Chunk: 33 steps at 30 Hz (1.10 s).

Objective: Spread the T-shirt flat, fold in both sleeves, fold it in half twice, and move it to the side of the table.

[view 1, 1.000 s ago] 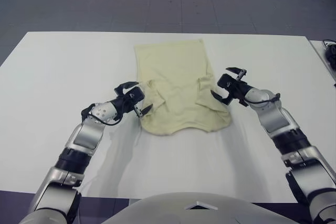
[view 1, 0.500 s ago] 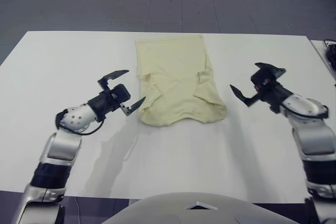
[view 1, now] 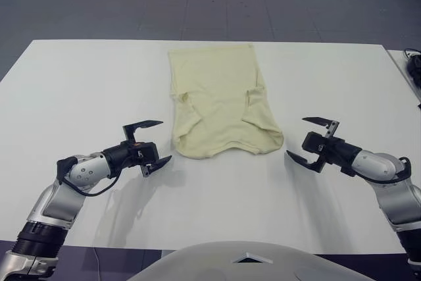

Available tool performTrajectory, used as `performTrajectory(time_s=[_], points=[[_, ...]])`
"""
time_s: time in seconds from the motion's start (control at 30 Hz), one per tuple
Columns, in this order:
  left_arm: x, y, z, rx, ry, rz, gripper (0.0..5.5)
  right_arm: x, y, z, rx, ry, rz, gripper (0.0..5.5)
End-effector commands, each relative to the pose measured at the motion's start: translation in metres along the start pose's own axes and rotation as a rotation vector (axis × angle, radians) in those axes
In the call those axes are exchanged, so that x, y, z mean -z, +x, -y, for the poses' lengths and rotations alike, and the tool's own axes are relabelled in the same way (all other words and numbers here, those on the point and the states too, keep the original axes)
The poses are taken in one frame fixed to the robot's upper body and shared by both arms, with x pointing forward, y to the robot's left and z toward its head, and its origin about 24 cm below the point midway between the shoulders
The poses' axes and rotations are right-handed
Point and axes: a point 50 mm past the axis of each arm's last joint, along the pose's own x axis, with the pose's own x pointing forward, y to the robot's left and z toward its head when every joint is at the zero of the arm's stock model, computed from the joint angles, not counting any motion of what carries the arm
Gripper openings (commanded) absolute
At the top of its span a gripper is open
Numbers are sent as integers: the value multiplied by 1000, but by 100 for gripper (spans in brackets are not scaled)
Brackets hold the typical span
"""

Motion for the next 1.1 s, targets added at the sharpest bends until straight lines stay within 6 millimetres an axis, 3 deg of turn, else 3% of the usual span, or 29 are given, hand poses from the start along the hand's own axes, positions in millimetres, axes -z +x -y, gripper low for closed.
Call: performTrajectory(time_s=[0.03, 0.23, 0.5, 0.93, 1.1], points=[[7, 12, -3, 47, 83, -38, 538, 2, 17, -6, -61, -145, -8, 540], [6, 22, 5, 110, 157, -9, 537, 5, 26, -20, -151, -334, 10, 540], [5, 28, 8, 202, 240, 8, 396, 8, 31, -20, -279, -473, -4, 424], [9, 28, 14, 261, 250, 3, 169, 17, 32, -31, -414, -393, -55, 199], [10, 28, 10, 248, 250, 1, 91, 12, 33, -30, -415, -228, -35, 121]])
